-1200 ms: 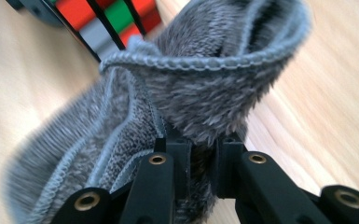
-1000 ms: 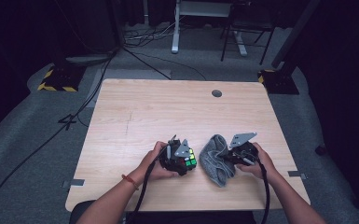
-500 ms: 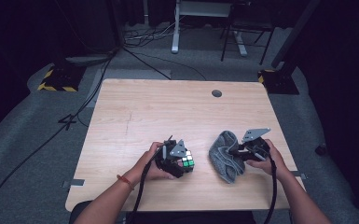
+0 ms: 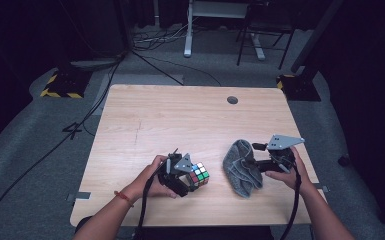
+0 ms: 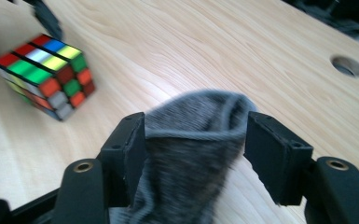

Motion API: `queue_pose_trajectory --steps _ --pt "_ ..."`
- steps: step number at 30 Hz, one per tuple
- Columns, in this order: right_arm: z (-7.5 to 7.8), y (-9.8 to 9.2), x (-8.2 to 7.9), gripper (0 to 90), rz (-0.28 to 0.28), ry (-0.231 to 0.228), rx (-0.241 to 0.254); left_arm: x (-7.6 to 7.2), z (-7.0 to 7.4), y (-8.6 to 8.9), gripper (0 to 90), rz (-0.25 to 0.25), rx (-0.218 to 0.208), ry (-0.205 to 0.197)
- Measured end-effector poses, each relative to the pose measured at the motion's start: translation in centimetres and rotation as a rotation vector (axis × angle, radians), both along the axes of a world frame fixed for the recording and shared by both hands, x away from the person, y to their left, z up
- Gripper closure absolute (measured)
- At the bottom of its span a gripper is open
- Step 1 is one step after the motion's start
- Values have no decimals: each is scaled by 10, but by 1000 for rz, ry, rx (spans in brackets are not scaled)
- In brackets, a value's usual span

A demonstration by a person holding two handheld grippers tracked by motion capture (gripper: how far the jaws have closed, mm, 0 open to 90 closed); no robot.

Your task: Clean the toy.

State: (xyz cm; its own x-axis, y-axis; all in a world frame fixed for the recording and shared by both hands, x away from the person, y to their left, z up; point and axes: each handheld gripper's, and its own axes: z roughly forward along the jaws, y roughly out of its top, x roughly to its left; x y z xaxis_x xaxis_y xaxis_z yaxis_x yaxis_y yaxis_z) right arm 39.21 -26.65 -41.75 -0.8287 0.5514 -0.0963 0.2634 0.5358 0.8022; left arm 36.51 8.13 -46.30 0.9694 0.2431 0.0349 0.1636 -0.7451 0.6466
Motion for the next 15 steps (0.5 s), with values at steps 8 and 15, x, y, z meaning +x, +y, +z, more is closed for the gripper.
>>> queue_pose_trajectory --steps 8,15 --pt "-17 45 -20 386 117 4 -61 -18 -1 2 278 -48 7 26" --pt "-37 71 -28 381 203 46 -105 -29 -1 -1 244 -70 19 27"
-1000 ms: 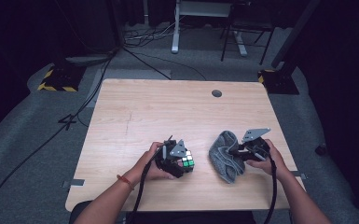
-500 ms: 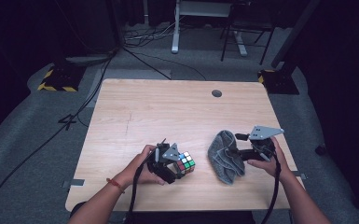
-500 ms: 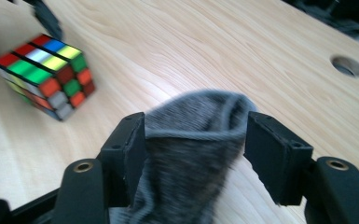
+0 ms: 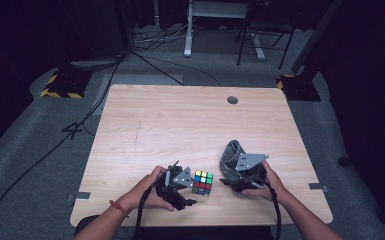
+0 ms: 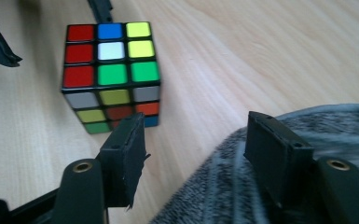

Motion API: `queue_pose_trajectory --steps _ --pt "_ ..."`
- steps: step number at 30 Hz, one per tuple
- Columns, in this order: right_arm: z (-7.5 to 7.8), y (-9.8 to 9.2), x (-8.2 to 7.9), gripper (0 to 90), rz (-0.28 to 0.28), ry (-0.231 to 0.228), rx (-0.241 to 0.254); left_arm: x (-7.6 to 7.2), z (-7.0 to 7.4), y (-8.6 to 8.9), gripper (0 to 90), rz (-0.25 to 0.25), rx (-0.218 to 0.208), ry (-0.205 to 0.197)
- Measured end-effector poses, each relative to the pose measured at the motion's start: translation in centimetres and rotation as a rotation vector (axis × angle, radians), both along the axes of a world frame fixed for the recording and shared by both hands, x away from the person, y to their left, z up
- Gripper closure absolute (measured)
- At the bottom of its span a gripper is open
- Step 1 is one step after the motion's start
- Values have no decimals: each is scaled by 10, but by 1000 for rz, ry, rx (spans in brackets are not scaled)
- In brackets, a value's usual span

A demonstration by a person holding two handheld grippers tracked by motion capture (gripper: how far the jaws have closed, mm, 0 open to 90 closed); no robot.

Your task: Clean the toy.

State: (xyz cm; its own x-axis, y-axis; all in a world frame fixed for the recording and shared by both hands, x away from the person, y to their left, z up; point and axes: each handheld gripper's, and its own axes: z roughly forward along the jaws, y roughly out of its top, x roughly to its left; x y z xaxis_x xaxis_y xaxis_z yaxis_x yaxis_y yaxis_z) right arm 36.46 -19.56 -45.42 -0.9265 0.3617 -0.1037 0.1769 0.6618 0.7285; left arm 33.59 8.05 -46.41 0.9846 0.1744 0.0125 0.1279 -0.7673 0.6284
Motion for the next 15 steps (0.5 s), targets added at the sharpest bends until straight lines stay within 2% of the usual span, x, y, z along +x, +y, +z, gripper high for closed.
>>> queue_pose_trajectory --steps 2,4,6,9,11,13,15 --pt "-3 4 -1 377 9 4 -4 3 1 2 223 30 -23 -17" --pt "-7 8 -2 373 23 1 -19 9 3 5 162 64 -58 -11" --pt "-9 11 -1 368 27 5 -29 16 5 6 160 69 -82 -1" --pt "-15 17 0 353 40 18 -45 26 5 0 160 46 -77 12" --pt "-19 20 -1 348 50 20 -74 30 4 -6 160 20 -69 16" --pt "-23 22 0 347 53 27 -74 32 3 -13 159 -7 -67 25" --pt "-24 24 -1 338 56 23 -80 33 1 -20 161 -36 -44 16"
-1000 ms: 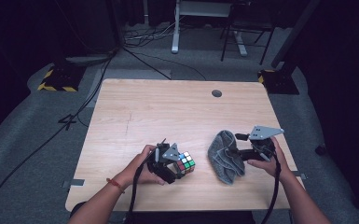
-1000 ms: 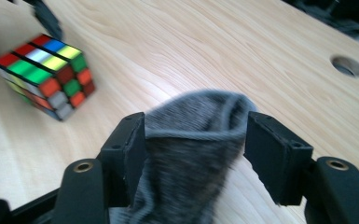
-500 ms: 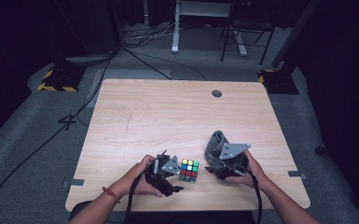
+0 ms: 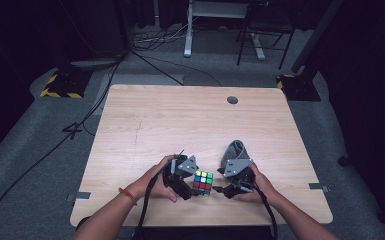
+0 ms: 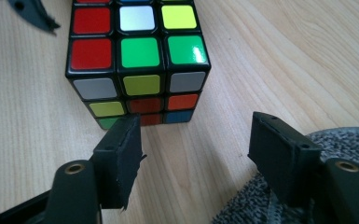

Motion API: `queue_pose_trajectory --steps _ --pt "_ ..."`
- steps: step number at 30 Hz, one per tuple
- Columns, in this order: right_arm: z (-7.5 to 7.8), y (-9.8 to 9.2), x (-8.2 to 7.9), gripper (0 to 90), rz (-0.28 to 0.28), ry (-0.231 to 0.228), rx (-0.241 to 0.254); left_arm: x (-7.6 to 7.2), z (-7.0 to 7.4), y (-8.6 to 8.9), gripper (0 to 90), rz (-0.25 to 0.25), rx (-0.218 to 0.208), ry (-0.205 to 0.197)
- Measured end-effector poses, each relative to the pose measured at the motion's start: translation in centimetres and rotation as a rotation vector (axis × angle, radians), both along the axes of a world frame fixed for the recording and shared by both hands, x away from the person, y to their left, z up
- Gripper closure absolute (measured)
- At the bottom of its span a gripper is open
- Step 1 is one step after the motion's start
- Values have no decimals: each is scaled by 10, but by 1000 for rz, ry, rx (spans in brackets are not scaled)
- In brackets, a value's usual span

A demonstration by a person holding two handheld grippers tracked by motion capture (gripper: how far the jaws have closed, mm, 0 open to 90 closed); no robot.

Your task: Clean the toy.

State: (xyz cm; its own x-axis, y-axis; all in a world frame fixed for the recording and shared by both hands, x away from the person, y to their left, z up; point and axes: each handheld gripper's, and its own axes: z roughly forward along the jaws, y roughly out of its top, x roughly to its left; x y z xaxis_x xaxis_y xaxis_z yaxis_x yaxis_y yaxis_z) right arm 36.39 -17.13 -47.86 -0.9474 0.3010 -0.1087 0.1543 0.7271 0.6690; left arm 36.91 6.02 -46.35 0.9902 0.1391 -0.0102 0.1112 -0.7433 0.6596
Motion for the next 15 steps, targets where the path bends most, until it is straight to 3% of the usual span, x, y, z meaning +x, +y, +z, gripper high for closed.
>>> queue_pose_trajectory --steps 5,8,11,15 --pt "0 1 0 336 6 3 16 1 -4 -11 156 -33 24 -6" --pt "2 -1 0 335 4 -2 35 4 -6 -14 155 -24 18 17" --pt "3 -2 0 336 6 2 52 3 -7 -15 153 -37 16 10" --pt "0 1 -2 338 24 7 19 5 -7 -15 156 -39 18 13"
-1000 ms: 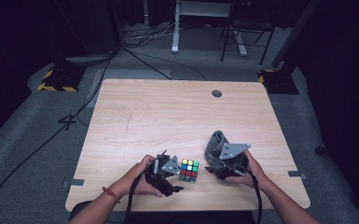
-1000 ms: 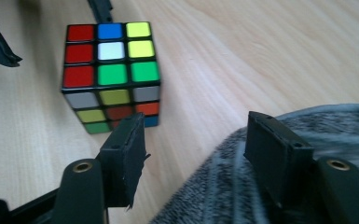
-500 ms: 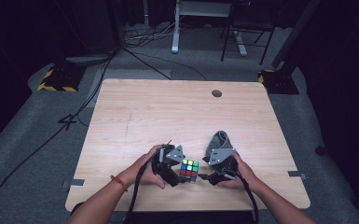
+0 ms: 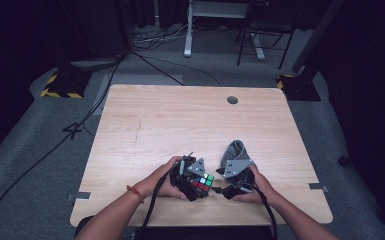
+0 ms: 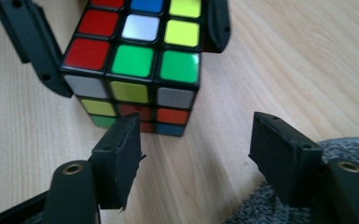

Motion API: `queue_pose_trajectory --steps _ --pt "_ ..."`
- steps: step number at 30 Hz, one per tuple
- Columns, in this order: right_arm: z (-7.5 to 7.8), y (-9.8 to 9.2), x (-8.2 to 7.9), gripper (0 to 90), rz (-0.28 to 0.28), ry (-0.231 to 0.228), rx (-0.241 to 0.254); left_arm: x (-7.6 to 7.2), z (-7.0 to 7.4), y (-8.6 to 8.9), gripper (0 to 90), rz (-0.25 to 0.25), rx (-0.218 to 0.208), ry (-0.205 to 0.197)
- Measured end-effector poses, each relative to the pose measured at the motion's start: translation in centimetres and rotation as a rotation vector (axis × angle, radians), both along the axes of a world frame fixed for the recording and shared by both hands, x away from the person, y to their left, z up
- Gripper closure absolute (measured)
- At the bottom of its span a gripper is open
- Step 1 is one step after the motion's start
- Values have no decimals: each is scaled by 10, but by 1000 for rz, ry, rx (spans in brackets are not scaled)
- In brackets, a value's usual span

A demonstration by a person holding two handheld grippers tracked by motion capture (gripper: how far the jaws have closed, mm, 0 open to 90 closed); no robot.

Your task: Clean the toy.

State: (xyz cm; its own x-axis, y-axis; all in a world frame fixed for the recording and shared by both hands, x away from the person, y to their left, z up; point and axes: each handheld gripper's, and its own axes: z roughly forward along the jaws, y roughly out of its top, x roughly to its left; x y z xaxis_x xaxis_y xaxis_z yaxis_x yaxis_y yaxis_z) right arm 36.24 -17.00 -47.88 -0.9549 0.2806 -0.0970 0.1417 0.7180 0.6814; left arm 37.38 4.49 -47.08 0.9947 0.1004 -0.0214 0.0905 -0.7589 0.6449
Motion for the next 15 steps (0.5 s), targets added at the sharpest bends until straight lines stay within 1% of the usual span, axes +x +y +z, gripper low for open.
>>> queue_pose_trajectory --steps 3,5,6,7,9,11,12,13,14,15 --pt "0 1 -2 335 8 -1 4 2 -2 0 157 9 5 18" --pt "1 2 -3 334 0 -10 14 3 -4 0 159 1 16 29" --pt "2 2 -4 334 -5 -14 17 3 -4 0 157 -3 14 30" --pt "2 3 -4 334 -1 -17 21 2 -4 -1 154 -10 20 20" --pt "3 3 -4 329 -10 -22 24 -1 -4 -1 157 -23 31 24" --pt "2 2 -2 330 -11 -14 30 -3 -3 0 163 -26 46 14" --pt "2 2 -2 333 -13 -14 29 -4 -3 1 172 -30 50 16" --pt "2 2 -2 338 -8 -12 30 -4 -2 3 184 -31 54 7" --pt "2 2 -3 338 -1 -4 30 -4 -2 4 205 -24 50 9" --pt "2 2 -4 337 8 -7 23 -4 -3 6 222 -17 39 13"
